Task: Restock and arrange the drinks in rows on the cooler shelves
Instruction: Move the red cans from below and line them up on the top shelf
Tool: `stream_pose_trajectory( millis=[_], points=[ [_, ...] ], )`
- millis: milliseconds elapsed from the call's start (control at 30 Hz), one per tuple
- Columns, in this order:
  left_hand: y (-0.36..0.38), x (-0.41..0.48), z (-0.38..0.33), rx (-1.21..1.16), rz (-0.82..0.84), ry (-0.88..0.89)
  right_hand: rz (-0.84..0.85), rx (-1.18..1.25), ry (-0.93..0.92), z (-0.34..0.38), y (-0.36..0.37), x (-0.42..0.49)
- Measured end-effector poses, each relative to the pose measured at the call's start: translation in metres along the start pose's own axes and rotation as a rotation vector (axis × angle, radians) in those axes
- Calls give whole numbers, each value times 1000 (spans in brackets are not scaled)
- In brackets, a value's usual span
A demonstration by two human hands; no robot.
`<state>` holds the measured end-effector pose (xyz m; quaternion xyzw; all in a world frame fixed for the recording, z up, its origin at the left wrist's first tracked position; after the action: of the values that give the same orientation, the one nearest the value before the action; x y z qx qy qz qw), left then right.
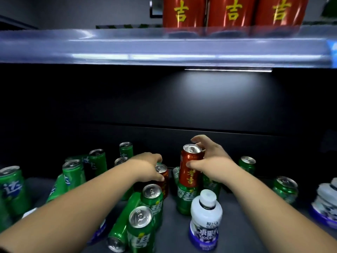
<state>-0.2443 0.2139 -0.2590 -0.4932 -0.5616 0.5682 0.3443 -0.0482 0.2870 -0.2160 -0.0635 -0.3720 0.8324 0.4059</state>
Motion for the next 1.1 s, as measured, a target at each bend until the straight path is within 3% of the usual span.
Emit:
stream_pose_trajectory(
  millis=[400, 700, 1100],
  points=[
    [29, 34, -8, 36, -9, -4, -120, 47, 23, -6, 2, -14],
    [-17, -3, -7, -295, -219, 178, -291, 130, 13, 0, -18, -46],
    [-119, -159, -62, -748, -487, 563, -343, 194, -209, 82, -92, -138]
  ],
)
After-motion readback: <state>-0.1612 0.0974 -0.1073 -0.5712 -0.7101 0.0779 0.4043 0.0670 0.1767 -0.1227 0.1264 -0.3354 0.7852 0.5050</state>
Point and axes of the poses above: each hand's wrist, its own x-axis towards the middle knuckle, its own y-axis out of the palm, z = x × y, the point moved 7 cm from there along x, towards the middle knuckle, and after that the axes turned 7 degrees about z, right-handed, at the moved point
